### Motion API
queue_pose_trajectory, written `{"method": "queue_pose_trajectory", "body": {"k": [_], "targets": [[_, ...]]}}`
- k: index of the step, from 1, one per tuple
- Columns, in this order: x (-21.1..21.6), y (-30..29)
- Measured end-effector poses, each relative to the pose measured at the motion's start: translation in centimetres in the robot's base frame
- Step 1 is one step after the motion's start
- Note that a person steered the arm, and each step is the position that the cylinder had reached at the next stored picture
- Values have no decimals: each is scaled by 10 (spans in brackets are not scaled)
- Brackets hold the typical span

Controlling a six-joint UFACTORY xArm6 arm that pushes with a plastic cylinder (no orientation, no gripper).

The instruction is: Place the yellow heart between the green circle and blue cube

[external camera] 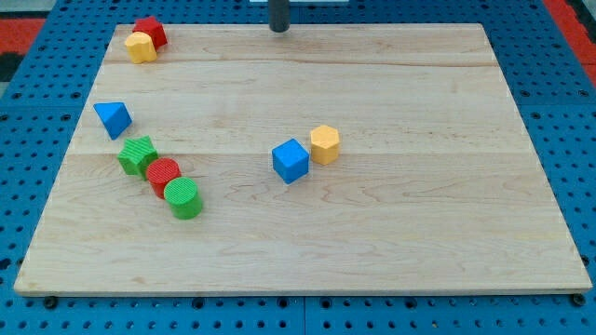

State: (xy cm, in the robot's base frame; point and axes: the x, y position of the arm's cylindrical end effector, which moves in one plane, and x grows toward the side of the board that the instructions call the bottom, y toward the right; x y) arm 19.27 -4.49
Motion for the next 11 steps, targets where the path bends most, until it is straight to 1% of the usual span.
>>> {"method": "queue_pose_trajectory", "body": {"k": [1, 2, 3, 4, 5, 6, 7, 8, 9, 10, 11], "targets": [[-1, -41], [1, -64], [-1, -111], [-1, -173], [1, -215], [1, -240], [12, -257], [48, -225], [83, -208], [97, -182], [91, -164]]}}
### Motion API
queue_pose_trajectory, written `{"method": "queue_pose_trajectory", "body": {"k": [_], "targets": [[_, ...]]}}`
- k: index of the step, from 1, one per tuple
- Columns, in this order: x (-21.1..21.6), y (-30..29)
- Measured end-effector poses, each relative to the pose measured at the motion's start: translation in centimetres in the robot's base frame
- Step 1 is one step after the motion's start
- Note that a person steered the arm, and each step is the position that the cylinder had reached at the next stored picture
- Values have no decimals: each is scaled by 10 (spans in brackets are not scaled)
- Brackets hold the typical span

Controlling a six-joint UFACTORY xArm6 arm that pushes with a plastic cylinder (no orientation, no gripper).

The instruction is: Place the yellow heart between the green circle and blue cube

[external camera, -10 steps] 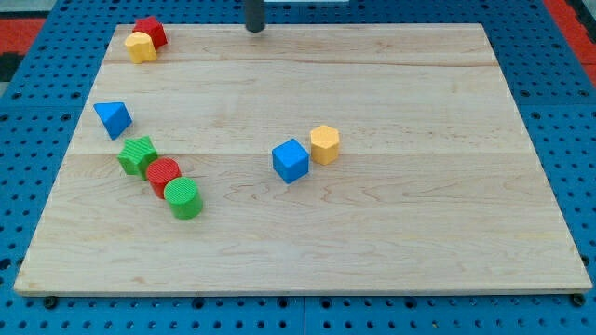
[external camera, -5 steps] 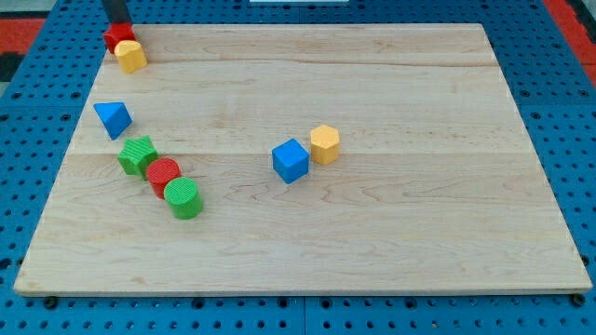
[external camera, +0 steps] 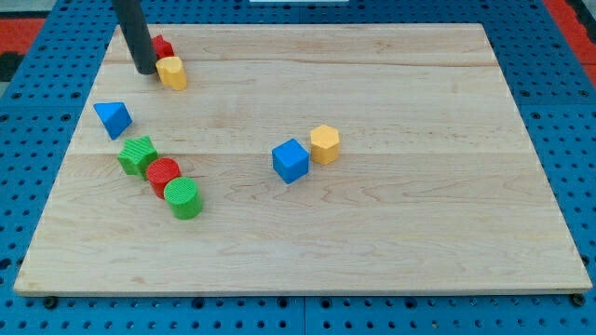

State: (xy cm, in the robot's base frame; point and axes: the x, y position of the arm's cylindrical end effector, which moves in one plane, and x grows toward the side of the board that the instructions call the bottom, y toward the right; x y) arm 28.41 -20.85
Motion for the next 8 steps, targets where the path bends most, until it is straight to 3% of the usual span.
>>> {"method": "queue_pose_trajectory", "body": {"k": [1, 3, 5, 7, 8], "targets": [[-14, 6], [56, 24], [42, 36], [86, 55], [71, 69]]}}
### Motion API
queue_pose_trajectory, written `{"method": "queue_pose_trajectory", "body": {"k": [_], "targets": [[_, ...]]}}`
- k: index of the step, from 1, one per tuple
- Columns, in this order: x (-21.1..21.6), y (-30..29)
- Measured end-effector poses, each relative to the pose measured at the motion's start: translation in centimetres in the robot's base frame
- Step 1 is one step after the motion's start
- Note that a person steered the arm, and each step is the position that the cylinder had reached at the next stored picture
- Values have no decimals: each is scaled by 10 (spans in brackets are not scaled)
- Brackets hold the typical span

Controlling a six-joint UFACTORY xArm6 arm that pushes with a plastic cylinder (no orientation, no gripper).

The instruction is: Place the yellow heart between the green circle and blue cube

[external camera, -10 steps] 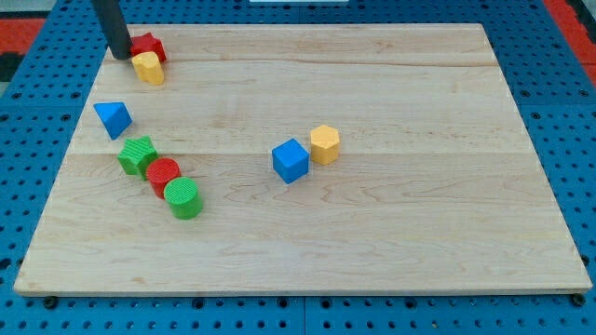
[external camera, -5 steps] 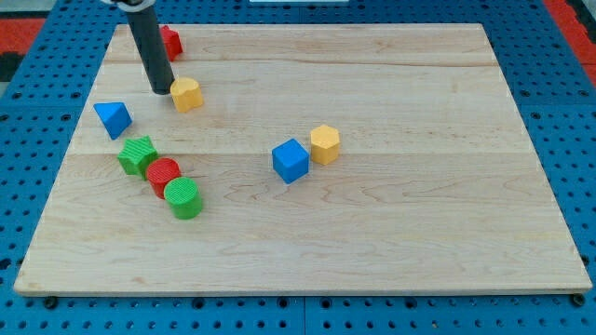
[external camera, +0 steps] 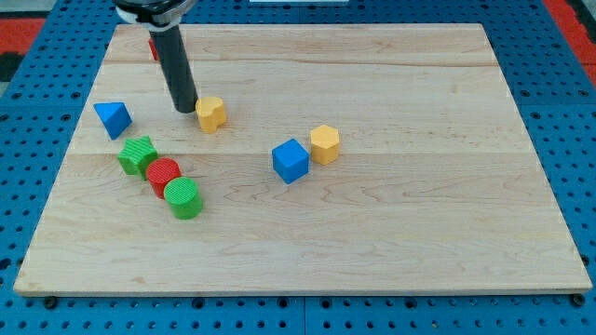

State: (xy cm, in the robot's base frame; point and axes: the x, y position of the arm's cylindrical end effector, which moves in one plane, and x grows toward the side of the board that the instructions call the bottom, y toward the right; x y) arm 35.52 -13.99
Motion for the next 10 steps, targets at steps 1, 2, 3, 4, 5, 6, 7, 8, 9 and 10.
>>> {"method": "queue_pose_trajectory", "body": {"k": [1, 2, 3, 4, 5, 6, 7, 8, 9, 10], "targets": [[2, 25], [32, 36], [55, 36], [63, 36], [42, 47], [47, 66], [68, 79], [73, 78], [67, 78], [53, 75]]}}
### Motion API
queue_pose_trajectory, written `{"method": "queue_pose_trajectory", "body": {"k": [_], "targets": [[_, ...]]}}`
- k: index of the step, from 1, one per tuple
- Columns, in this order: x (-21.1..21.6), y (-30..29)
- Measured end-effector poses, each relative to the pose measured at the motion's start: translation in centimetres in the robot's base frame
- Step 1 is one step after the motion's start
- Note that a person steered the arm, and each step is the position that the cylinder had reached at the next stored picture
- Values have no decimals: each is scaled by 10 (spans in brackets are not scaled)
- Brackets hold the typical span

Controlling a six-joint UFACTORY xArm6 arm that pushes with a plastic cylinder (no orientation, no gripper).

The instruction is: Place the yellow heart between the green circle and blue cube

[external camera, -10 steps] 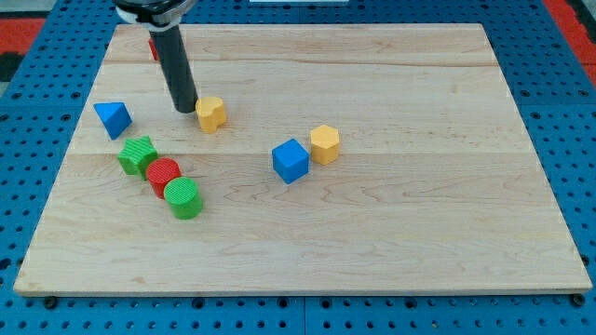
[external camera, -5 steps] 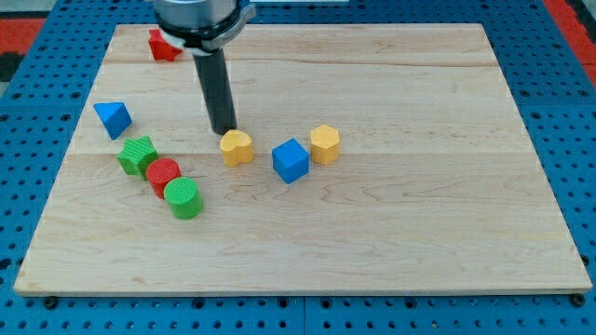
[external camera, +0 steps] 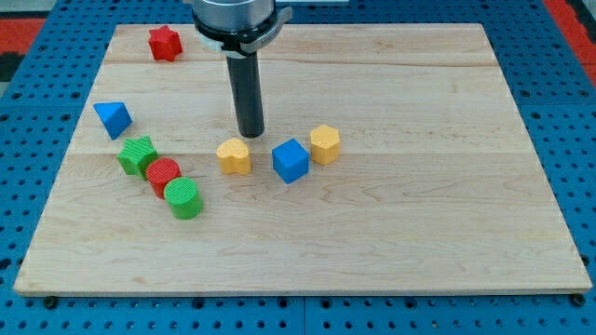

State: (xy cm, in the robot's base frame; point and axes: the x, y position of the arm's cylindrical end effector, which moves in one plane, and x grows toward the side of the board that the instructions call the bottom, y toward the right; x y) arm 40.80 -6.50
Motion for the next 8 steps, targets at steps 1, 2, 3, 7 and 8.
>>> {"method": "queue_pose_trajectory", "body": {"k": [1, 2, 3, 7, 8], "targets": [[11, -5], [29, -8], [40, -8], [46, -39], [47, -26]]}}
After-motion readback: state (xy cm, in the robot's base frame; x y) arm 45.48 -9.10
